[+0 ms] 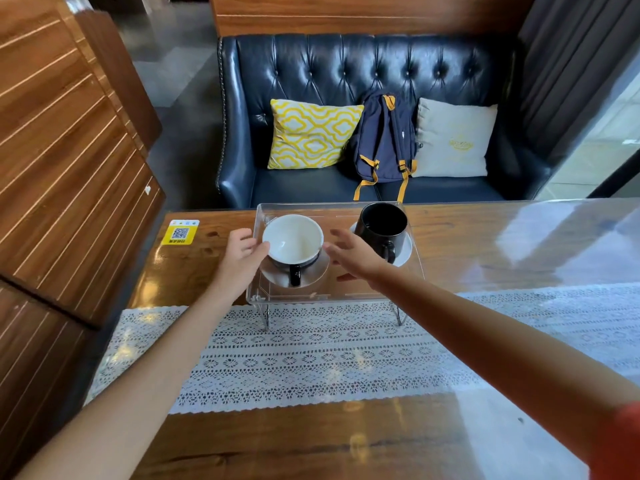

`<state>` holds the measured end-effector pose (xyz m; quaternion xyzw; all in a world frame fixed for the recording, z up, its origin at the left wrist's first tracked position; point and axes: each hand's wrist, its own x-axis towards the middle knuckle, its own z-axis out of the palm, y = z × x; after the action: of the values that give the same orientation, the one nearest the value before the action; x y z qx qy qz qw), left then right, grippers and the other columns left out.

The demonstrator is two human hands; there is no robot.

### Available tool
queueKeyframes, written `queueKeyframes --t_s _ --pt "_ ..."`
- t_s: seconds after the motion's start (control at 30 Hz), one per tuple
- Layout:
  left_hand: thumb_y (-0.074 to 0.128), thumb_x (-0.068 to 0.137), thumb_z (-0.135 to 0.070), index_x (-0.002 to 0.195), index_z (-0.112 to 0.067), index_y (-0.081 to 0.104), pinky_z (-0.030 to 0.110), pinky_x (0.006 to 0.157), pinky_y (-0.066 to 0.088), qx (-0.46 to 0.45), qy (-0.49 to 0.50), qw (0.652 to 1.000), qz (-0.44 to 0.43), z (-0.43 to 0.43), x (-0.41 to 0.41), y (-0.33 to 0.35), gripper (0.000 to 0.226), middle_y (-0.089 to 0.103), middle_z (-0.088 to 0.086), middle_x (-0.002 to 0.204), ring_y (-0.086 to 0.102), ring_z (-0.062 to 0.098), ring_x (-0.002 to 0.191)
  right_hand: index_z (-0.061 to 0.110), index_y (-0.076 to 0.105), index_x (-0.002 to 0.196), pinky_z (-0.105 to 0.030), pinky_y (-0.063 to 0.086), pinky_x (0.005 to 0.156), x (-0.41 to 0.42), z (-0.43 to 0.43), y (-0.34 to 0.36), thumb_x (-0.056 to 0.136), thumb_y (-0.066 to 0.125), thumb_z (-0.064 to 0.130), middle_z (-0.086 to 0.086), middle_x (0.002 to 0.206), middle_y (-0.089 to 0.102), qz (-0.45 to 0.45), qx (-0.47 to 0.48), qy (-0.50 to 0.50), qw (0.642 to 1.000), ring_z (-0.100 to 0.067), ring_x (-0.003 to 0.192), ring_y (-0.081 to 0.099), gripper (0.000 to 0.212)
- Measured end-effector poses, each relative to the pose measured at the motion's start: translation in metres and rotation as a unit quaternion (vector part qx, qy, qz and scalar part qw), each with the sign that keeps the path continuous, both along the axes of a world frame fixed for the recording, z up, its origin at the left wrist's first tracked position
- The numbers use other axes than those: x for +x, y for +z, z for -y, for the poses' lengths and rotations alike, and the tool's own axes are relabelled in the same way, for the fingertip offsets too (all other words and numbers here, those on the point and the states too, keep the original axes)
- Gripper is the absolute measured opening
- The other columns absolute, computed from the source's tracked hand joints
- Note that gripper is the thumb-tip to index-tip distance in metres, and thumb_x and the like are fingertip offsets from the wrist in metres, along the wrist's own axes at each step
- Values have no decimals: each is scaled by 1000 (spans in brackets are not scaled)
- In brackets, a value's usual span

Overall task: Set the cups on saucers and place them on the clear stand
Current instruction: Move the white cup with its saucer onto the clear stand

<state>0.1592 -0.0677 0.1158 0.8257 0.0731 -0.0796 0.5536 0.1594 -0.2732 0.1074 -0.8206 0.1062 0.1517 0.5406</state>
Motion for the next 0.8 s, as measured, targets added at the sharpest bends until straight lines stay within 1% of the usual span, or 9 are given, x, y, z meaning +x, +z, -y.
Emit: queueKeyframes --t_s 0.07,0.13,0.2,0.27,0.4,0.53,0.6,0.7,0.8 --pt "58 88 -23 137 -12 35 29 92 37 47 16 998 42 -12 -5 -8 55 47 10 140 48 19 118 7 33 144 -48 54 88 -10 6 -5 90 55 15 -13 144 46 39 -82 50 995 -32 123 54 59" --pt "61 86 -20 140 -10 32 35 96 39 93 -4 996 10 -20 -7 -19 62 45 11 142 47 25 124 0 39 140 -49 53 89 -20 3 -13 87 54 5 -19 139 53 70 -127 81 986 -35 113 61 55" --pt "65 84 -21 141 -9 31 39 97 43 105 -33 994 -23 -20 -7 -28 67 44 12 142 49 27 121 -3 40 139 -49 54 89 -24 -5 -20 85 53 1 -24 133 57 69 -119 81 987 -36 104 66 56" --pt "68 80 -24 138 -10 37 46 97 47 113 -53 992 -27 -17 -9 -31 68 47 13 138 53 28 114 -3 39 140 -48 52 93 -24 -11 -23 84 53 0 -26 131 58 62 -106 75 990 -35 107 65 58" --pt "74 74 -27 129 -11 43 51 93 48 140 -34 989 -15 -15 -7 -36 65 53 11 128 55 30 110 -3 39 140 -49 52 93 -20 -15 -23 84 56 3 -23 136 54 62 -107 80 989 -34 111 63 59" --pt "72 76 -27 124 -7 43 50 92 48 141 -21 990 -13 -13 -2 -36 60 55 13 124 55 29 107 4 53 125 -47 52 89 -16 -11 -21 81 62 11 -17 119 67 86 -146 106 980 -32 100 66 46" --pt "72 77 -26 124 -6 43 50 94 47 147 -23 989 -15 -12 3 -35 59 54 14 127 54 30 110 5 51 125 -44 50 90 -14 -10 -22 76 70 18 -15 120 64 94 -193 116 970 -32 104 62 54" --pt "73 75 -29 128 -7 43 52 99 43 171 -33 985 -20 -12 9 -35 65 49 14 135 50 32 118 7 43 133 -43 42 101 -11 -14 -28 70 77 33 -16 128 53 107 -284 139 943 -32 117 49 76" --pt "74 74 -31 135 -9 39 52 104 38 194 -38 980 -28 -12 15 -36 74 43 14 140 43 32 127 10 39 136 -42 41 99 -6 -19 -35 72 75 38 -14 126 49 122 -315 138 931 -32 118 44 79"
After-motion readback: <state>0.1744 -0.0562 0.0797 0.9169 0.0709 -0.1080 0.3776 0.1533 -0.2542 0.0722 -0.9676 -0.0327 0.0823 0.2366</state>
